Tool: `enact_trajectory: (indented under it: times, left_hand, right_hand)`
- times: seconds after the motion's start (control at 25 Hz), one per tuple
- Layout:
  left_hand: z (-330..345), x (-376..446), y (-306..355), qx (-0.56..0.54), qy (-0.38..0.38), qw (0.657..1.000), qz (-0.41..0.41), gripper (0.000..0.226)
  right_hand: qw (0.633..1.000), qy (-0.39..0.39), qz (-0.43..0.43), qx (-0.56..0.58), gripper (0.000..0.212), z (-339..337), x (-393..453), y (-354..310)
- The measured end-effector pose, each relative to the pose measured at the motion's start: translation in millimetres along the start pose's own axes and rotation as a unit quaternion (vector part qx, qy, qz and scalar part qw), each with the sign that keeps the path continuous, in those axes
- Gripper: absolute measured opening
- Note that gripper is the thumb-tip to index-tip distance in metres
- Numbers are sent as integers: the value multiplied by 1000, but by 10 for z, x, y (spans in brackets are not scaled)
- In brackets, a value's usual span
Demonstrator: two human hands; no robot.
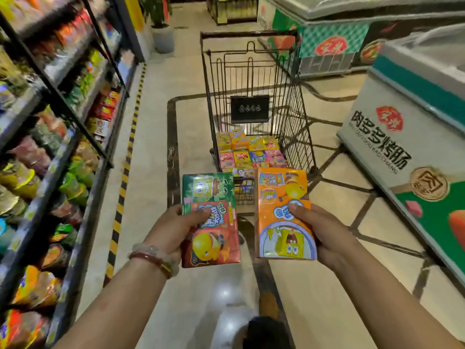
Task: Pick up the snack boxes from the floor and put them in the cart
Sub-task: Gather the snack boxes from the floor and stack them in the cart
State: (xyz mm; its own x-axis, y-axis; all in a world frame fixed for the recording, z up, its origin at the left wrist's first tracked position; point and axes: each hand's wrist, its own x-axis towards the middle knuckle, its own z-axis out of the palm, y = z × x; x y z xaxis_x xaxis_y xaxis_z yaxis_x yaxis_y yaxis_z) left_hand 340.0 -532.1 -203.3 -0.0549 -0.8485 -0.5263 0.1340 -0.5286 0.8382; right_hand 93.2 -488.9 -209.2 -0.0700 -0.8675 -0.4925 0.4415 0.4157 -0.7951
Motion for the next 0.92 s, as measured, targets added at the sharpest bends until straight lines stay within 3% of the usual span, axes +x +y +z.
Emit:
enact_trajectory:
  times: [0.16,0.4,0.72,0.8,0.92]
  left_hand:
    - [496,711,257,-15,2,1000,2,11]
    - [995,1627,637,-58,18,998,3,13]
    - [1023,2841,1130,-25,62,998,-21,20]
    - [1020,3208,1245,-6,73,997,-20,37]
    - [1089,3730,1268,36,99,994,-5,99]
  right_hand:
    - [1000,0,4,-5,26,-219,737,-466]
    - [999,-7,20,-47,17,-385,1803,-1070]
    - [998,15,49,-48,40,-236,3069,-1362]
    - [998,26,47,-41,41,-160,3364,-1405]
    - [997,57,39,-41,31,-152,3762,-1399]
